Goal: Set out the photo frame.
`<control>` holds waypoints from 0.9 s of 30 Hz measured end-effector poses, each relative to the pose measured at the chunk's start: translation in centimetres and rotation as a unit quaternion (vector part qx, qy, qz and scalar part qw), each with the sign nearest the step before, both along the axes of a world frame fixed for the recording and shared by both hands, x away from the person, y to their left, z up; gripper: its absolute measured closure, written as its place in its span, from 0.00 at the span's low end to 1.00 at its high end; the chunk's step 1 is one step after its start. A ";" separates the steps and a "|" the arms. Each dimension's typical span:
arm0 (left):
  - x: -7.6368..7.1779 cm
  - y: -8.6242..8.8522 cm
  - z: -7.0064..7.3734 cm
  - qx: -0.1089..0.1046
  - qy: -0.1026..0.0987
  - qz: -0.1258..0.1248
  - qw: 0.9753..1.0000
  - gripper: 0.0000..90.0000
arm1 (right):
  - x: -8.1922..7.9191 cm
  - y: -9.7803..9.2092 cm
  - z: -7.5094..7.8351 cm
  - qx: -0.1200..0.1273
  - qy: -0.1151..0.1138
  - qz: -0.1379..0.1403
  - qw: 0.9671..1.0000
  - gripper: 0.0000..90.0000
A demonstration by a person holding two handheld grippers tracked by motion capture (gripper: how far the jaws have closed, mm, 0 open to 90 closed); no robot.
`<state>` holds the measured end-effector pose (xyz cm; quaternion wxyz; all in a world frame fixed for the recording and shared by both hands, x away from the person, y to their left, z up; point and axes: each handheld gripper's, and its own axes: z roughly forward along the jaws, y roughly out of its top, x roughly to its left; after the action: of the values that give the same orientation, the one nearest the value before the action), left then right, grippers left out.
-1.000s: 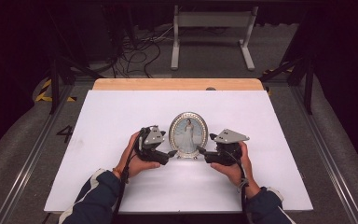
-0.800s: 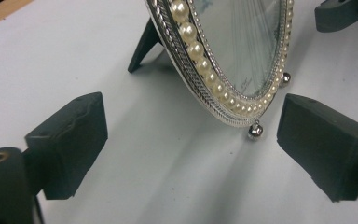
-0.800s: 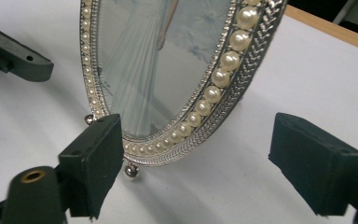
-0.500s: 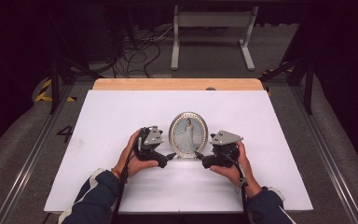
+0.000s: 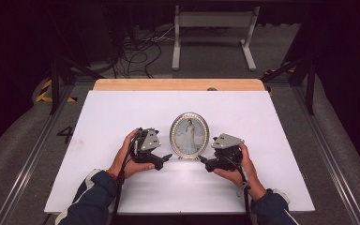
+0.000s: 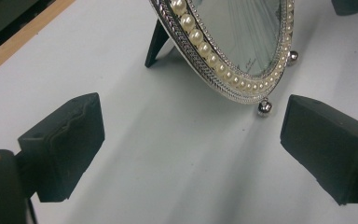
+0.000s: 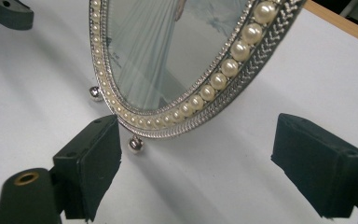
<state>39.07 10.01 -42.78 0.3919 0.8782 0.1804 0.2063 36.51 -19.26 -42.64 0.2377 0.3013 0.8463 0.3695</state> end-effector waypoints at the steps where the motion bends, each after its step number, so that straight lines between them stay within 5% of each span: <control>1: -0.1 0.1 0.0 0.000 0.000 -0.001 1.000 0.08 | -0.1 -0.1 0.0 -0.001 0.000 0.000 1.000 0.17; 9: -0.9 0.7 0.5 0.001 -0.005 -0.003 1.000 0.08 | -0.7 -1.2 0.5 0.017 -0.011 0.004 1.000 0.13; 27: -2.1 2.5 0.6 0.003 -0.013 0.006 1.000 0.08 | -1.7 -3.2 0.7 -0.001 -0.030 -0.017 0.999 0.14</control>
<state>36.96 12.55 -42.15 0.3900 0.8758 0.1796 0.2206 34.85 -22.51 -41.96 0.2694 0.3039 0.8342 0.3731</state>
